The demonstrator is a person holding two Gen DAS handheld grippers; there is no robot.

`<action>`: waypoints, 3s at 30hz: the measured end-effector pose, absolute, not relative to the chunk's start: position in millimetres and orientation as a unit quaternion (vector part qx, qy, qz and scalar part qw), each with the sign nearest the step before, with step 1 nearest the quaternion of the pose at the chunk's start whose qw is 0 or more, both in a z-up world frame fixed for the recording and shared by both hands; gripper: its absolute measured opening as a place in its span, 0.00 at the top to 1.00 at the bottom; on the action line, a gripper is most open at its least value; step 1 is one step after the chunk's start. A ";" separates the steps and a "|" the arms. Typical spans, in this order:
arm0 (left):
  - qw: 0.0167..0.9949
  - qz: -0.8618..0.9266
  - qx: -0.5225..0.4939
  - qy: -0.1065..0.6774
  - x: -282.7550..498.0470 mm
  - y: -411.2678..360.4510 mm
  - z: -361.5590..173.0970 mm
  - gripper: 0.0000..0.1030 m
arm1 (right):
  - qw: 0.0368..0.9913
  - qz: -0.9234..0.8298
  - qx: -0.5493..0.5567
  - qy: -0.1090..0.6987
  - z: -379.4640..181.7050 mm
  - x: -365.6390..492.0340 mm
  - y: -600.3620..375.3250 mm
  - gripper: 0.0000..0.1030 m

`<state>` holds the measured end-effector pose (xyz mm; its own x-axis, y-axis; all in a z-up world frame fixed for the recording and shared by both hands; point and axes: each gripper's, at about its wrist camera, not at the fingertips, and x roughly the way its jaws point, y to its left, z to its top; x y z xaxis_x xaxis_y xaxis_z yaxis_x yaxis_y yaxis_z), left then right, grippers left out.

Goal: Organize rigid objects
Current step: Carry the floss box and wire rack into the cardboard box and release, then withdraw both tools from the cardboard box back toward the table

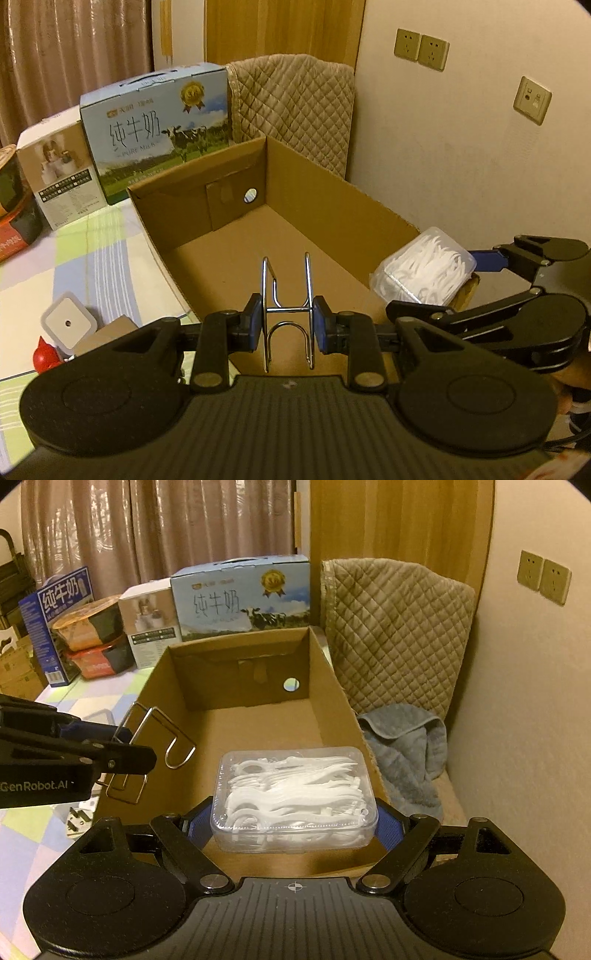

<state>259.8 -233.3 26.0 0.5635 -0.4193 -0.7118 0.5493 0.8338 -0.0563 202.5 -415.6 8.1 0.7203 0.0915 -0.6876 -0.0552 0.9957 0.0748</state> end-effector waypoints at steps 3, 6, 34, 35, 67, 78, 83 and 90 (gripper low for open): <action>0.882 -0.270 0.083 0.377 264.1 -236.2 22.2 0.77 | 0.926 0.037 0.028 0.375 4.1 204.2 -418.9 0.20; 0.883 -0.267 0.081 0.377 266.3 -237.4 22.3 0.73 | 0.925 0.036 0.030 0.376 1.8 203.8 -420.7 0.20; 0.919 -0.199 0.046 0.338 227.5 -148.8 61.2 0.51 | 0.938 0.040 0.081 0.336 20.9 203.1 -409.0 0.13; 0.919 -0.196 0.046 0.338 224.7 -144.2 62.2 0.49 | 0.938 0.038 0.081 0.334 24.2 201.1 -408.4 0.13; 0.936 -0.072 0.023 0.345 119.5 21.8 38.0 0.02 | 0.945 0.136 0.040 0.295 49.9 85.0 -252.4 0.13; 0.930 -0.059 0.025 0.361 141.7 45.7 3.1 0.01 | 0.935 0.166 0.017 0.313 -4.3 100.8 -206.6 0.13; 0.927 -0.052 0.015 0.371 163.2 56.6 -19.5 0.01 | 0.931 0.172 0.007 0.320 -31.8 118.5 -187.8 0.13; 0.925 -0.057 0.031 0.374 192.7 56.3 -46.0 0.01 | 0.930 0.166 -0.010 0.327 -64.7 154.8 -173.8 0.13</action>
